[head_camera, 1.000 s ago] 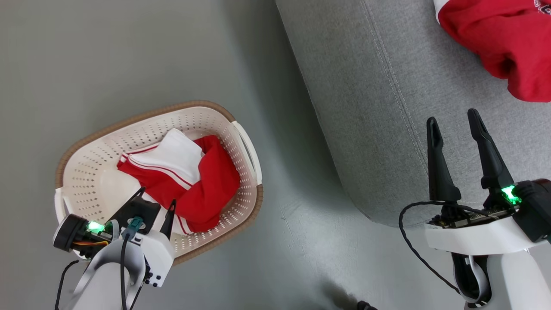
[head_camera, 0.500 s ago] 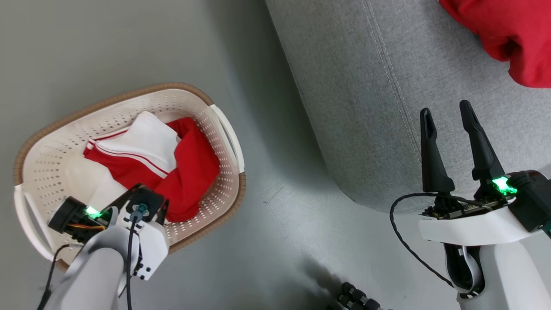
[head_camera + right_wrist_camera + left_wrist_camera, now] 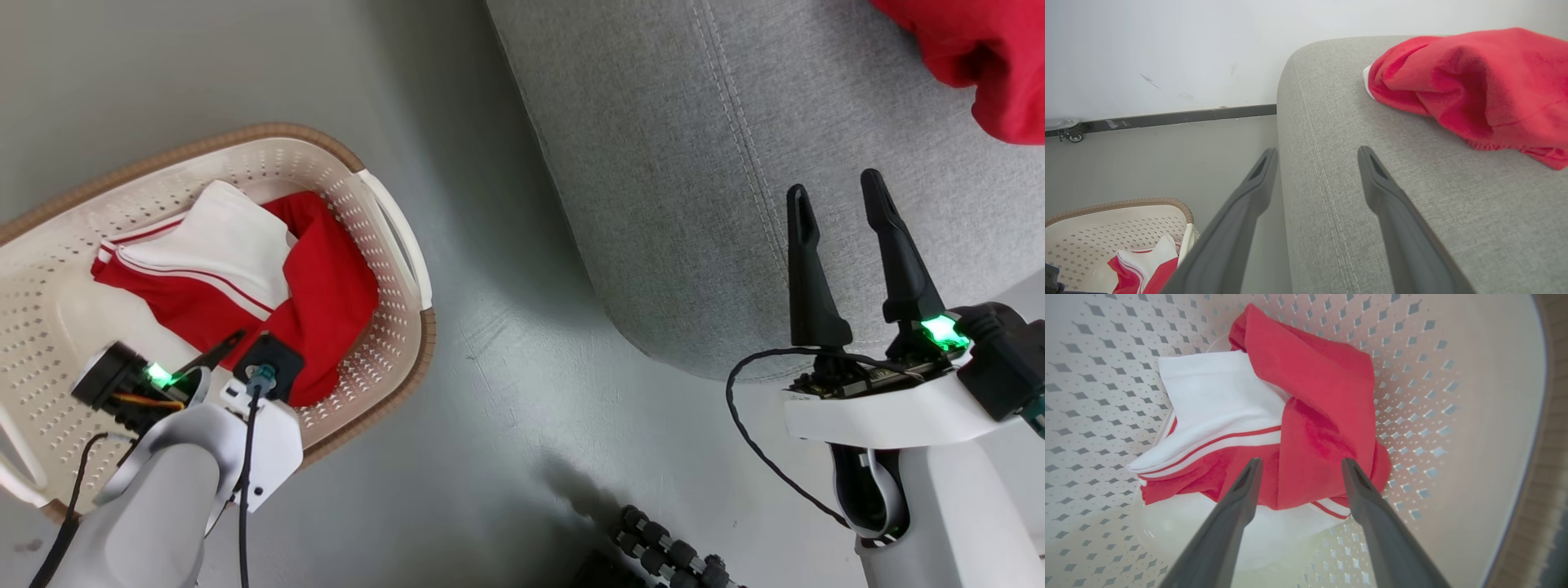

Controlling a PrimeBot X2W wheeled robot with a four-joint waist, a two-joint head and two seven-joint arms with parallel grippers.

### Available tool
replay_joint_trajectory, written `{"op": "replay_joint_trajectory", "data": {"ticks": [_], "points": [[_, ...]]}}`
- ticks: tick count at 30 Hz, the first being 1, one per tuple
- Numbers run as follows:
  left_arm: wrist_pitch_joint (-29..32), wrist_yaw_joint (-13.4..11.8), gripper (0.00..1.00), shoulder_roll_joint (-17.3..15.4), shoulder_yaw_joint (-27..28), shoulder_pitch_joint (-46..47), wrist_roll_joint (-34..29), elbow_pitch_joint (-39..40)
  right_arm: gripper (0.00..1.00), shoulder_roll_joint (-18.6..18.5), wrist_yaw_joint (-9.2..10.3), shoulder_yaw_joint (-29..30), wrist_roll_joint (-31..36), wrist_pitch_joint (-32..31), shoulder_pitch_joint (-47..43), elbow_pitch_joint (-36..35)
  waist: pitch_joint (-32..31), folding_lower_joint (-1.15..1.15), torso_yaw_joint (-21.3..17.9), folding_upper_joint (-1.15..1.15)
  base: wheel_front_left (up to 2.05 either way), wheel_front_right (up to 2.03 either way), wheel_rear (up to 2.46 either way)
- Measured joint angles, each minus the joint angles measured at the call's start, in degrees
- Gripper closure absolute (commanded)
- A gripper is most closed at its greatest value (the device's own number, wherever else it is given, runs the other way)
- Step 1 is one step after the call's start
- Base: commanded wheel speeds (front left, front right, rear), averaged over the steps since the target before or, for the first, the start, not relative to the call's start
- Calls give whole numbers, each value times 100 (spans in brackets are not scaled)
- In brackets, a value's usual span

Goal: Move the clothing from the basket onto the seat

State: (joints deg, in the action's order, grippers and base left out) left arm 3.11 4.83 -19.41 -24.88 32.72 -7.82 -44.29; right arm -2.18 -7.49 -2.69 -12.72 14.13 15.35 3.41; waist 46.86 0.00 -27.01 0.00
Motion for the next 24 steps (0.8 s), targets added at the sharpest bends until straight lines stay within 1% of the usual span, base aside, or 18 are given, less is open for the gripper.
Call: {"op": "replay_joint_trajectory", "data": {"ticks": [6,13,21,22,23,24], "points": [[119,71,0,-26,-147,226,-144,-123,0,1,0,-85,-101,7,124,33,171,0,-61,0,0,0,0],[348,74,0,-20,-220,378,-200,-334,0,2,0,-77,-102,15,176,105,323,0,-89,0,0,0,0],[390,80,0,-48,-222,498,-200,-472,0,3,0,-119,-201,31,414,110,408,0,-108,0,0,0,0],[352,80,23,-44,-224,498,-199,-470,0,3,0,-121,-203,32,435,110,409,0,-110,0,0,0,0],[311,80,53,-40,-226,498,-199,-469,0,3,0,-121,-218,32,452,109,410,0,-113,0,0,0,0],[291,80,71,-26,-230,498,-199,-470,0,3,0,-119,-244,32,459,110,410,0,-116,0,0,0,0]]}}
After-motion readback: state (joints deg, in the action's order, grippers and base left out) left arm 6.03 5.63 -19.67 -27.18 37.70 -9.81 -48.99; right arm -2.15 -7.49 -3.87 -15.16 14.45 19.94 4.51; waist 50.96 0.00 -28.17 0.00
